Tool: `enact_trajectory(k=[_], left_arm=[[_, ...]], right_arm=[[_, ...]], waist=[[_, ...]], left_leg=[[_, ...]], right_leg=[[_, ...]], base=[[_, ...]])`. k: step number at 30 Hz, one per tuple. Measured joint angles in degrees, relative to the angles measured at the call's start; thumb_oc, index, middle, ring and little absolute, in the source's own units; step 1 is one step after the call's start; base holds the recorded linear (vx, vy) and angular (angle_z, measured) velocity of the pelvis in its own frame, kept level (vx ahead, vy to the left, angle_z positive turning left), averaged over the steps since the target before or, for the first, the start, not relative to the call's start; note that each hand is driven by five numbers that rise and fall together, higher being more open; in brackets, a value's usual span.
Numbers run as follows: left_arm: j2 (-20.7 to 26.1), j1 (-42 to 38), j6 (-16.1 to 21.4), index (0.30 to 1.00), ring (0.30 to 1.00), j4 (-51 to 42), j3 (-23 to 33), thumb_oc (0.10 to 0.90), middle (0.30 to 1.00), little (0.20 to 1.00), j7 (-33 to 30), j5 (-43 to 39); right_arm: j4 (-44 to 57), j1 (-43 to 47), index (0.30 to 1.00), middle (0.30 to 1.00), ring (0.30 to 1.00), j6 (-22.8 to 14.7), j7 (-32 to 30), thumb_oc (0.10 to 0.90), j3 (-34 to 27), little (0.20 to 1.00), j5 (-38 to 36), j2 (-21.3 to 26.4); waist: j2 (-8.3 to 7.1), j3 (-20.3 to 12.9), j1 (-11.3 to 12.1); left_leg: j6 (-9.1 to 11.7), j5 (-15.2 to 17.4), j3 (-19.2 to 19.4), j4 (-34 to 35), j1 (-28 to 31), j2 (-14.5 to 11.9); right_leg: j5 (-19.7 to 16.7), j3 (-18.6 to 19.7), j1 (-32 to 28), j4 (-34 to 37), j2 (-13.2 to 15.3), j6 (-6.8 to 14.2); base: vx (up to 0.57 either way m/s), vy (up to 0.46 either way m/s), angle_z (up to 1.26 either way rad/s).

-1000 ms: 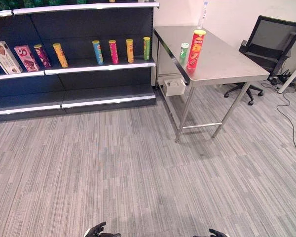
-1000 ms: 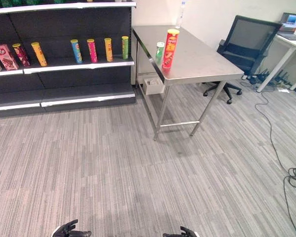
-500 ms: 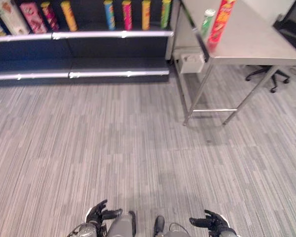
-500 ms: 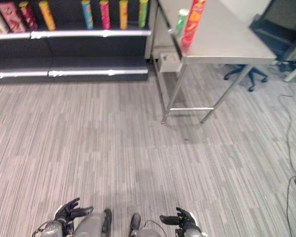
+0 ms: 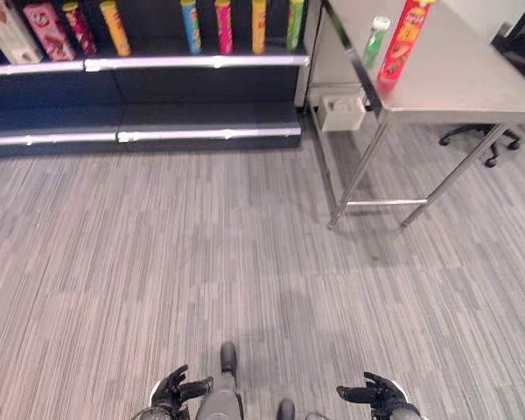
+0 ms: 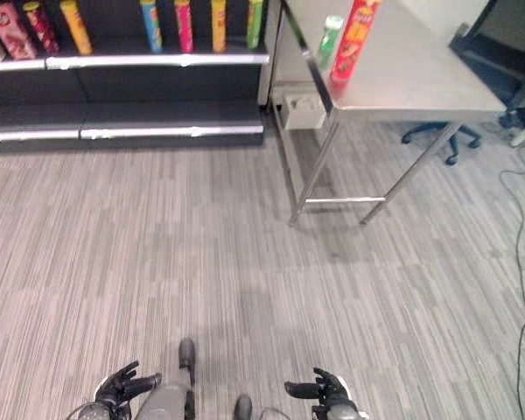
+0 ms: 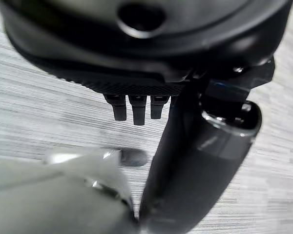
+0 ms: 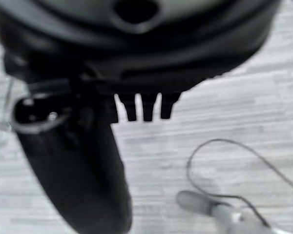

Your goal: Put the goods on the table back onto the shelves and tidy them up.

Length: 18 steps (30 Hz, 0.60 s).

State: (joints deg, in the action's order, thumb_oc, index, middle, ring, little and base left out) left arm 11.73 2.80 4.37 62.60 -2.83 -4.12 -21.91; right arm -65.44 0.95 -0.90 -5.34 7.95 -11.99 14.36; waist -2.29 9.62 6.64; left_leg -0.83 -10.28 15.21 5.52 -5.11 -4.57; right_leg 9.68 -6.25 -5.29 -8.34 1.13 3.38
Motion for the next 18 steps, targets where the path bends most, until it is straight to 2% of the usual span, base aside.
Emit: enact_trajectory(k=[1, 2, 3, 4, 6, 7, 8, 9, 10, 11, 12, 13, 14, 15, 17, 18], left_arm=[[0.22, 0.59, -0.10, 0.900, 0.900, -1.21, -0.15, 0.800, 0.900, 0.900, -0.04, 0.01], [0.97, 0.84, 0.17, 0.900, 0.900, -1.97, -0.38, 0.800, 0.900, 0.900, -0.05, 0.03], [1.58, 0.50, 0.06, 0.900, 0.900, -1.81, -0.87, 0.800, 0.900, 0.900, 0.30, 0.40], [1.86, 0.39, 0.08, 0.900, 0.900, -1.79, -1.76, 0.800, 0.900, 0.900, 0.33, 0.74], [2.13, 0.23, 0.33, 0.900, 0.900, -1.86, -1.46, 0.800, 0.900, 0.900, 0.98, 1.38], [2.52, -1.07, 0.19, 0.900, 0.900, -1.77, -1.48, 0.800, 0.900, 0.900, 0.97, 1.80], [2.55, -1.43, 0.23, 0.900, 0.900, -1.76, -1.42, 0.800, 0.900, 0.900, 0.94, 1.87], [2.75, -1.72, 0.23, 0.900, 0.900, -1.27, -1.44, 0.800, 0.900, 0.900, 0.98, 1.90], [2.27, -2.93, 0.18, 0.900, 0.900, -0.66, -1.60, 0.800, 0.900, 0.900, 1.00, 1.96], [2.15, -2.78, 0.25, 0.900, 0.900, -0.43, -1.22, 0.800, 0.900, 0.900, 0.86, 2.20], [2.25, -3.04, 0.26, 0.900, 0.900, 0.47, -0.77, 0.800, 0.900, 0.900, 0.87, 2.43], [2.57, -3.61, 0.28, 0.900, 0.900, 1.59, -0.59, 0.800, 0.900, 0.900, 0.96, 2.93], [2.81, -3.43, 0.25, 0.900, 0.900, 2.04, -0.20, 0.800, 0.900, 0.900, 0.90, 3.35], [2.87, -3.18, 0.22, 0.900, 0.900, 2.09, 0.61, 0.800, 0.900, 0.900, 0.94, 3.68], [2.32, -0.59, 0.25, 0.900, 0.900, 2.03, 0.78, 0.800, 0.900, 0.900, 1.00, 4.04], [2.05, 1.30, 0.20, 0.900, 0.900, 2.08, 0.73, 0.800, 0.900, 0.900, 1.04, 4.07]], right_arm=[[1.02, -0.75, 0.900, 0.900, 0.900, -0.15, 0.06, 0.800, -0.29, 0.900, 0.12, -0.41], [1.83, -1.06, 0.900, 0.900, 0.900, -0.34, -0.03, 0.800, -0.32, 0.900, 0.13, -1.07], [3.18, -2.80, 0.900, 0.900, 0.900, -0.04, 0.66, 0.800, -0.06, 0.900, 0.14, -1.40], [3.21, -3.18, 0.900, 0.900, 0.900, -0.08, 0.73, 0.800, -1.52, 0.900, -0.18, -1.76], [3.22, -2.85, 0.900, 0.900, 0.900, -0.25, 0.54, 0.800, -2.43, 0.900, -0.43, -1.59], [4.38, -2.11, 0.900, 0.900, 0.900, -0.16, 0.57, 0.800, -2.03, 0.900, -0.42, -1.13], [5.18, -2.00, 0.900, 0.900, 0.900, -0.33, 0.65, 0.800, -1.92, 0.900, -0.43, -1.00], [5.52, -1.64, 0.900, 0.900, 0.900, -0.74, 0.75, 0.800, -1.68, 0.900, -0.43, -0.92], [5.34, -1.38, 0.900, 0.900, 0.900, -0.71, 0.83, 0.800, -1.83, 0.900, -0.59, -0.81], [5.72, -1.28, 0.900, 0.900, 0.900, -0.80, 1.23, 0.800, -1.79, 0.900, -0.63, -0.32], [5.73, -0.94, 0.900, 0.900, 0.900, -1.14, 1.15, 0.800, -1.75, 0.900, -0.60, -0.31], [5.52, -0.57, 0.900, 0.900, 0.900, -1.09, 1.14, 0.800, -1.76, 0.900, -0.67, -0.56], [5.42, -0.25, 0.900, 0.900, 0.900, -0.99, 1.16, 0.800, -1.87, 0.900, -0.79, -0.99], [5.44, 0.13, 0.900, 0.900, 0.900, -1.04, 1.20, 0.800, -2.49, 0.900, -0.83, -1.51], [5.22, -1.09, 0.900, 0.900, 0.900, -0.93, 1.14, 0.800, -3.66, 0.900, -0.71, -1.99], [3.33, -1.13, 0.900, 0.900, 0.900, -0.65, 1.12, 0.800, -4.35, 0.900, -0.45, -1.86]], waist=[[-0.02, -0.29, -0.61], [-0.53, -0.79, -1.40], [-1.41, -1.18, -2.78], [-1.60, -1.56, -3.90], [0.08, -1.46, -4.50], [1.51, -1.05, -5.65], [2.53, -0.56, -6.24], [2.89, -0.06, -6.84], [3.12, 0.34, -8.25], [3.66, 0.54, -8.35], [3.80, 0.67, -8.97], [3.38, 1.35, -9.43], [1.99, 2.14, -9.28], [1.10, 2.49, -9.33], [0.29, 1.13, -9.56], [-0.50, 0.40, -8.92]], left_leg=[[-1.13, 1.12, 0.25, 0.00, 0.52, 0.32], [-2.02, 2.19, 0.02, -0.34, 1.75, 1.60], [-2.96, 3.04, -0.18, -0.39, 3.91, 3.99], [-3.37, 3.59, -0.29, -0.40, 5.08, 4.90], [-4.45, 6.19, -0.92, -0.47, 7.50, 5.45], [-5.67, 7.89, -2.54, -0.73, 8.88, 5.43], [-5.25, 8.15, -3.39, -0.53, 9.80, 5.06], [-5.02, 8.11, -3.80, -0.43, 10.83, 5.12], [-5.76, 9.46, -4.69, -0.58, 11.81, 5.57], [-5.95, 12.12, -5.40, -0.55, 12.41, 5.44], [-5.57, 12.55, -5.74, -0.62, 12.99, 5.54], [-4.77, 13.32, -5.64, -0.32, 14.68, 6.19], [-3.92, 13.90, -5.03, -0.24, 15.93, 7.13], [-3.59, 14.91, -5.13, -0.31, 17.30, 7.60], [-2.71, 18.14, -5.80, -0.35, 20.30, 7.14], [0.09, 20.78, -5.63, -0.31, 23.62, 6.31]], right_leg=[[2.34, -2.33, 4.51, -11.27, 1.88, 2.85], [2.49, -3.16, 9.28, -20.95, 4.34, 3.69], [-1.55, -2.84, 15.40, -36.73, 8.53, 5.08], [-1.75, -3.01, 16.95, -41.47, 10.04, 5.32], [-1.99, -2.47, 19.94, -42.87, 10.99, 4.38], [-1.76, -3.55, 21.53, -39.45, 10.32, 4.50], [-0.95, -4.47, 21.01, -33.62, 9.48, 3.49], [-1.16, -4.53, 20.83, -26.94, 8.76, 3.26], [-1.46, -4.54, 21.76, -21.75, 7.74, 3.27], [-2.99, -4.05, 22.85, -14.93, 6.59, 3.15], [-4.33, -3.81, 22.49, -6.64, 5.35, 4.03], [-6.97, -3.97, 22.70, 2.79, 4.80, 5.51], [-8.39, -4.78, 23.15, 7.47, 4.90, 5.52], [-8.75, -5.41, 23.72, 8.63, 5.19, 5.04], [-8.95, -10.30, 25.00, 8.88, 5.16, 4.91], [-10.00, -15.17, 24.76, 7.67, 5.55, 4.10]], base=[[0.32, 0.401, -0.14], [0.32, 0.374, 0.28], [0.36, 0.343, 0.44], [0.22, 0.191, 0.44], [0.44, 0.129, 0.15], [0.44, 0.093, 0.19], [0.46, 0.032, 0.46], [0.47, 0.001, 0.50], [0.60, 0.002, 0.40], [0.47, -0.004, 0.26], [0.33, 0.006, 0.11], [0.33, 0.004, 0.09], [0.27, 0.001, 0.10], [0.40, 0.001, 0.13], [0.57, -0.014, 0.14], [0.71, -0.035, -0.09]])
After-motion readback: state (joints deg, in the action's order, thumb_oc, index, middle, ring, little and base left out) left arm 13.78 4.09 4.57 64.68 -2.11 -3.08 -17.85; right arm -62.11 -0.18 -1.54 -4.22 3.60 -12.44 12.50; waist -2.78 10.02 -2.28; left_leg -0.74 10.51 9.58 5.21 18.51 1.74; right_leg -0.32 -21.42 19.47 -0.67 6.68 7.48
